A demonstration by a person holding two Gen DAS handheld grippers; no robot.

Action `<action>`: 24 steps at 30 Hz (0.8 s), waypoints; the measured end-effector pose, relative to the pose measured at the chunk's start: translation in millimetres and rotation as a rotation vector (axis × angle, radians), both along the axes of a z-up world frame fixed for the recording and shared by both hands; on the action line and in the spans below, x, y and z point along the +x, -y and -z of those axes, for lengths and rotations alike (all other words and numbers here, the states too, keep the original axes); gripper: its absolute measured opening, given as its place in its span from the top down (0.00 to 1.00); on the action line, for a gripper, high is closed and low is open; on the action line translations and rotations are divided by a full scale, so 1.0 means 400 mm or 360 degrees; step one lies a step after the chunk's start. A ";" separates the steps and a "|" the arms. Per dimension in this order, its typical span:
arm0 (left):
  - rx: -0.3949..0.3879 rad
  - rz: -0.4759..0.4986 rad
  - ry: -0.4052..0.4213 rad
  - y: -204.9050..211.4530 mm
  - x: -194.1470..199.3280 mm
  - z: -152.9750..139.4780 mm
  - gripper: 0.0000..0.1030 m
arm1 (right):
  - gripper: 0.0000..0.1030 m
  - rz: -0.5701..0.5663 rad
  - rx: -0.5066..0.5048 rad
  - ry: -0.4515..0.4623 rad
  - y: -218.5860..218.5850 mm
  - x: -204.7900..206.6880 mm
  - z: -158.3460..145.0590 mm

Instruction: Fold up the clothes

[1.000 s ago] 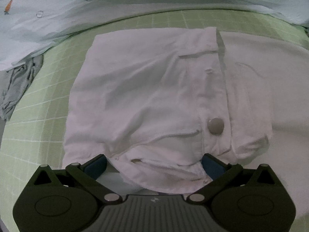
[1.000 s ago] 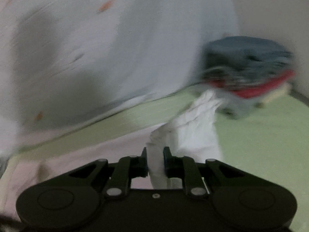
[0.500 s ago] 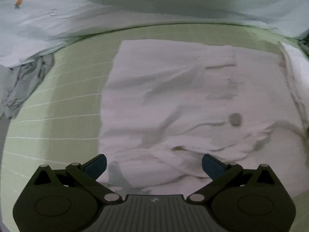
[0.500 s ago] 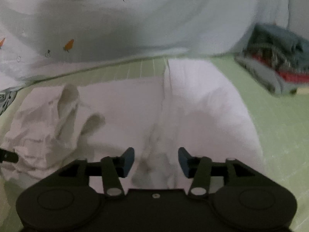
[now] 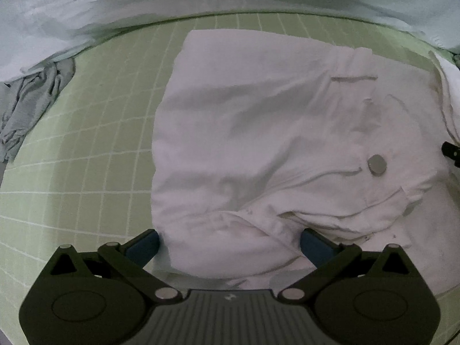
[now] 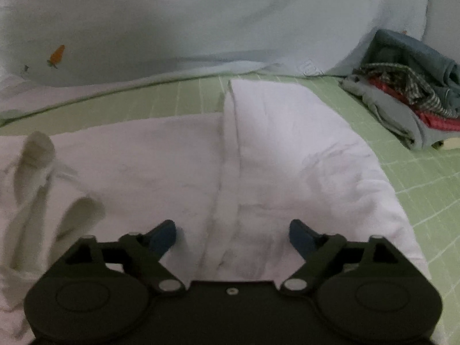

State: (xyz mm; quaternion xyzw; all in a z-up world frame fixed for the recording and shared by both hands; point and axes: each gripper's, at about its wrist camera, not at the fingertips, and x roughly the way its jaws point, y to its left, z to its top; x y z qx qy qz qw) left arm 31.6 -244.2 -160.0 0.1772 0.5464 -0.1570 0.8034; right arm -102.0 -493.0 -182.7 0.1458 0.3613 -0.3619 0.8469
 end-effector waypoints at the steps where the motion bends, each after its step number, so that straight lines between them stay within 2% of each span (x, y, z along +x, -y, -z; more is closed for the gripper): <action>1: -0.0001 -0.0004 -0.0003 -0.001 0.000 0.003 0.00 | 0.10 0.0005 -0.0002 -0.0002 0.003 0.002 0.009; 5: -0.0015 -0.0011 -0.0019 0.001 0.011 0.012 0.00 | 0.05 -0.0015 -0.0041 0.0059 -0.003 -0.006 0.024; 9: -0.0044 -0.0015 -0.0028 -0.007 0.017 0.018 0.00 | 0.06 -0.0021 -0.0102 0.0097 -0.007 -0.013 0.033; 10: -0.0052 -0.0017 -0.0028 -0.009 0.018 0.020 0.00 | 0.10 -0.0017 -0.0111 0.0101 -0.009 -0.015 0.033; 12: -0.0060 -0.0017 -0.0028 -0.011 0.020 0.021 0.00 | 0.27 0.0005 -0.0122 0.0113 -0.003 -0.023 0.027; 13: -0.0062 -0.0017 -0.0028 -0.011 0.021 0.021 0.00 | 0.45 0.0008 -0.0118 0.0120 0.001 -0.032 0.022; 16: -0.0062 -0.0021 -0.0025 -0.007 0.026 0.026 0.00 | 0.57 -0.0004 -0.0099 0.0142 0.013 -0.054 0.011; 20: -0.0061 -0.0026 -0.0024 -0.005 0.028 0.028 0.00 | 0.86 -0.0024 -0.0056 0.0158 0.019 -0.059 -0.008; 22: -0.0063 -0.0028 -0.0016 -0.004 0.025 0.028 0.00 | 0.90 0.0041 -0.0004 0.0202 0.033 -0.070 -0.024; 24: -0.0072 -0.0029 -0.0008 -0.006 0.023 0.030 0.00 | 0.91 0.0069 0.0038 0.0272 0.036 -0.079 -0.047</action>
